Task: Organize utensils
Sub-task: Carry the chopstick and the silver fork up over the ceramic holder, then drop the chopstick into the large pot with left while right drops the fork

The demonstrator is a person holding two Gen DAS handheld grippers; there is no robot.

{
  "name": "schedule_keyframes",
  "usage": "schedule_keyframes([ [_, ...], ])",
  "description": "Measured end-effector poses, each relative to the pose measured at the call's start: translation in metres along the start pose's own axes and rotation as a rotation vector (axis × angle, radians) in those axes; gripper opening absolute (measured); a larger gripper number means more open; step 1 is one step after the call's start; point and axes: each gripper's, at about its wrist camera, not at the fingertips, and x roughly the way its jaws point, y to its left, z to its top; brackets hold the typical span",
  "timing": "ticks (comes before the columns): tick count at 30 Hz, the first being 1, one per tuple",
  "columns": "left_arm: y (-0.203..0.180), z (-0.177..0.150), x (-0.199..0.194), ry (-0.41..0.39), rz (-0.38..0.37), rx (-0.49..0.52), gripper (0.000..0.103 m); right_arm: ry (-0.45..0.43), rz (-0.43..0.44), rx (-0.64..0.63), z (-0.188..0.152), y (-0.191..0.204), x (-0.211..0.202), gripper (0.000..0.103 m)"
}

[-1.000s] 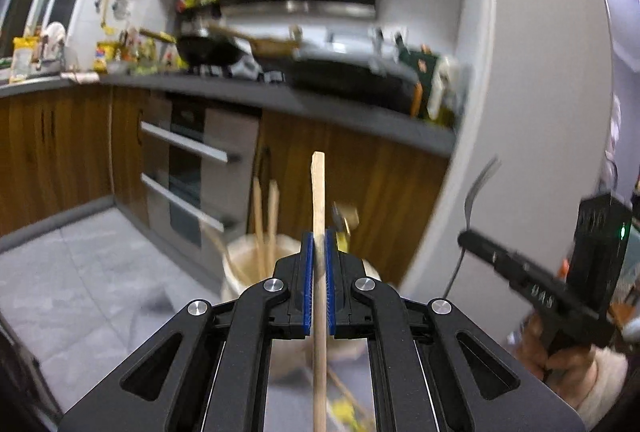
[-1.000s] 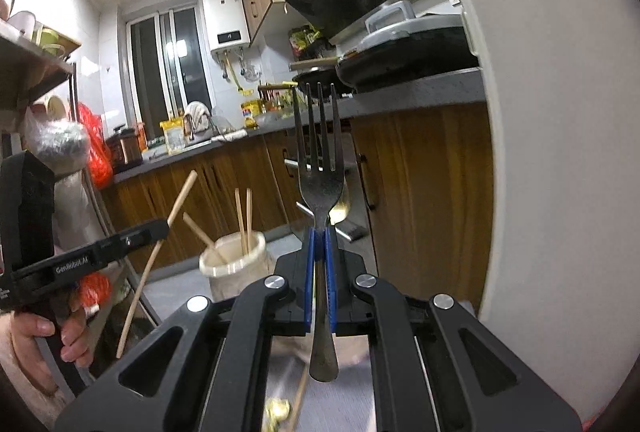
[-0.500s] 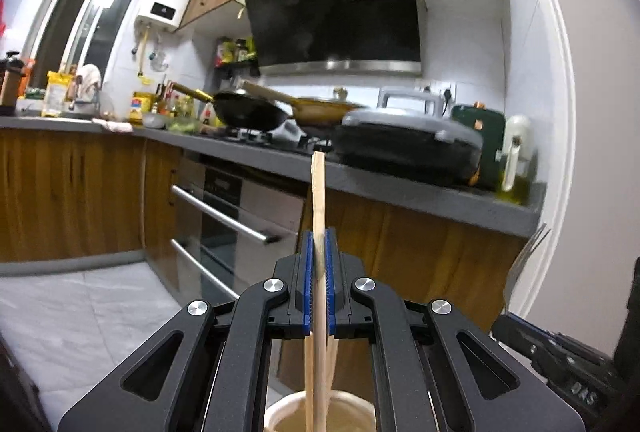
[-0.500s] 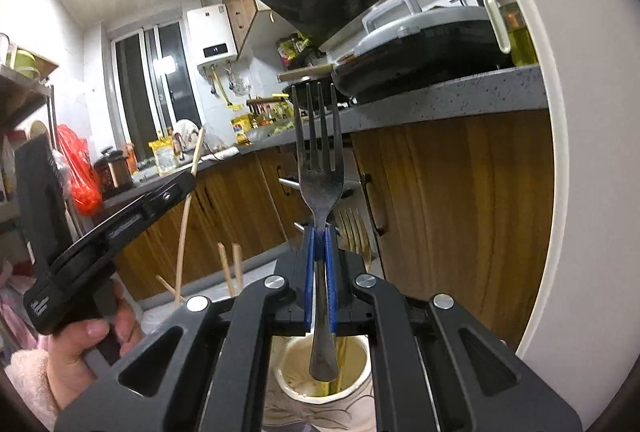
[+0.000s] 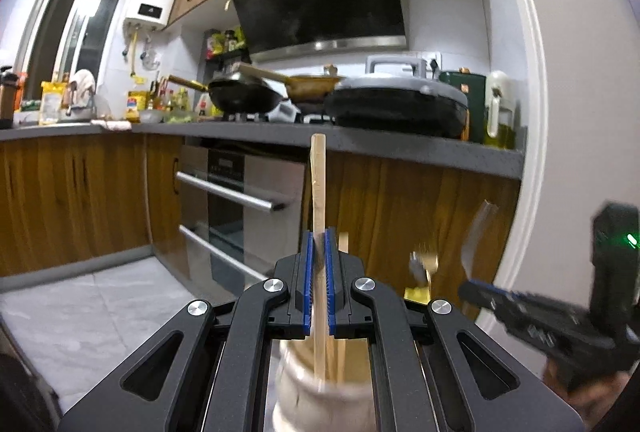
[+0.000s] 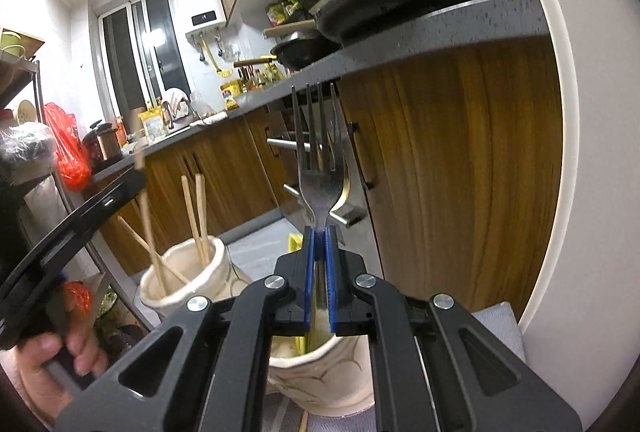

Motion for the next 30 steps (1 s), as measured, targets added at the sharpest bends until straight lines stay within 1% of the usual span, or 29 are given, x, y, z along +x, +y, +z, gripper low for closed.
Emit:
schedule_keyframes([
  [2, 0.004, -0.008, -0.009, 0.022, 0.007, -0.005, 0.006, 0.010, -0.003, 0.006, -0.003, -0.002, 0.002, 0.005],
  [6, 0.018, -0.020, -0.016, 0.083, 0.002, -0.057, 0.007, 0.032, -0.016, 0.019, -0.004, -0.004, 0.006, 0.005],
  [10, 0.024, -0.025, -0.013, 0.126, 0.018, -0.060, 0.007, 0.063, -0.020, 0.052, -0.007, -0.009, 0.009, 0.005],
  [13, 0.028, -0.027, -0.010, 0.147, 0.024, -0.071, 0.007, 0.073, -0.025, 0.041, -0.010, -0.008, 0.008, 0.005],
  [16, 0.033, -0.030, -0.006, 0.184, 0.027, -0.090, 0.007, 0.080, -0.027, 0.037, -0.008, -0.008, 0.011, 0.005],
  [20, 0.037, -0.031, -0.004, 0.198, 0.031, -0.110, 0.007, 0.082, -0.027, 0.034, -0.008, -0.006, 0.010, 0.006],
  [22, 0.038, -0.030, -0.006, 0.199, 0.029, -0.115, 0.010, 0.080, -0.025, 0.034, -0.007, -0.006, 0.009, 0.007],
  [23, 0.038, -0.030, -0.007, 0.197, 0.031, -0.115, 0.013, 0.080, -0.025, 0.033, -0.005, -0.004, 0.011, 0.008],
  [24, 0.039, -0.030, -0.009, 0.197, 0.033, -0.116, 0.018, 0.078, -0.024, 0.034, -0.004, -0.004, 0.011, 0.012],
  [25, 0.039, -0.029, -0.009, 0.198, 0.033, -0.119, 0.021, 0.074, -0.025, 0.036, -0.004, -0.004, 0.010, 0.016],
  [26, 0.040, -0.029, -0.012, 0.196, 0.033, -0.126, 0.027, 0.072, -0.026, 0.040, -0.003, -0.004, 0.008, 0.023],
  [27, 0.041, -0.029, -0.014, 0.195, 0.035, -0.133, 0.033, 0.071, -0.023, 0.046, -0.003, -0.005, 0.006, 0.028],
  [29, 0.042, -0.028, -0.018, 0.196, 0.034, -0.144, 0.037, 0.067, -0.019, 0.047, -0.004, -0.006, -0.001, 0.028],
  [30, 0.042, -0.028, -0.020, 0.199, 0.035, -0.144, 0.041, 0.063, -0.023, 0.043, -0.004, -0.007, -0.007, 0.032],
])
